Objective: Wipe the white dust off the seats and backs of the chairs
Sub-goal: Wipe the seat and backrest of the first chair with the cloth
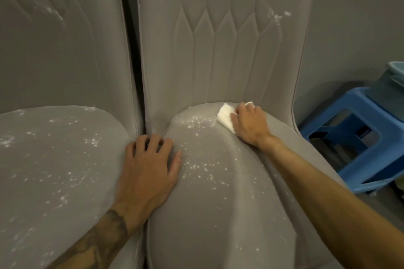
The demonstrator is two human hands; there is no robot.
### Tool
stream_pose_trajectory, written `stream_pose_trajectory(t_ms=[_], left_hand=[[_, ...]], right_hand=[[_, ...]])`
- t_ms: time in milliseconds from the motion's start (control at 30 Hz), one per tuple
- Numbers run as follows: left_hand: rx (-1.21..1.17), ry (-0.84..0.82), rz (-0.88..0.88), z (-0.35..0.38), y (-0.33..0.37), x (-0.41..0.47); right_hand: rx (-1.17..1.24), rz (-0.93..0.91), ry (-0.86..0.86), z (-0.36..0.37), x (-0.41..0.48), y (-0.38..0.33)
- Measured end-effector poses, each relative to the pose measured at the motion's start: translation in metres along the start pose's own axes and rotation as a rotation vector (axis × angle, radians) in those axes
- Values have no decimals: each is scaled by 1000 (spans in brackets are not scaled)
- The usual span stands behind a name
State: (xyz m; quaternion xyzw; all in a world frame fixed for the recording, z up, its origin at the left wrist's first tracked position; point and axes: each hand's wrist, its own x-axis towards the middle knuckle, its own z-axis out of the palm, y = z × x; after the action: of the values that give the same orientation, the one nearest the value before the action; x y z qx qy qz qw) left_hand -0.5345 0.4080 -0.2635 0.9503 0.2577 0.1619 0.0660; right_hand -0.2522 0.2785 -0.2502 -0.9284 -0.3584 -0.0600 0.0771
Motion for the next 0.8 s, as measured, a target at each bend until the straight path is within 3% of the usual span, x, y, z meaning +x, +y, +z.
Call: stream_pose_trajectory(t_ms=[67, 133, 333, 533, 600, 700, 800], left_hand=[[2, 1, 5, 0, -1, -1], [3, 5, 9, -1, -1, 0], [-9, 11, -1, -1, 0, 1], [-18, 22, 4, 2, 0, 0], [-29, 27, 7, 3, 0, 0], [-21, 35, 3, 1, 2, -1], [-15, 32, 7, 1, 2, 0]], right_hand=[[74, -194, -5, 3, -22, -3], [76, -272, -45, -7, -33, 15], [-55, 117, -18, -17, -17, 39], [62, -264, -79, -16, -60, 36], [63, -194, -79, -22, -57, 57], [2, 55, -50, -25, -43, 62], [12, 18, -31, -19, -53, 38]])
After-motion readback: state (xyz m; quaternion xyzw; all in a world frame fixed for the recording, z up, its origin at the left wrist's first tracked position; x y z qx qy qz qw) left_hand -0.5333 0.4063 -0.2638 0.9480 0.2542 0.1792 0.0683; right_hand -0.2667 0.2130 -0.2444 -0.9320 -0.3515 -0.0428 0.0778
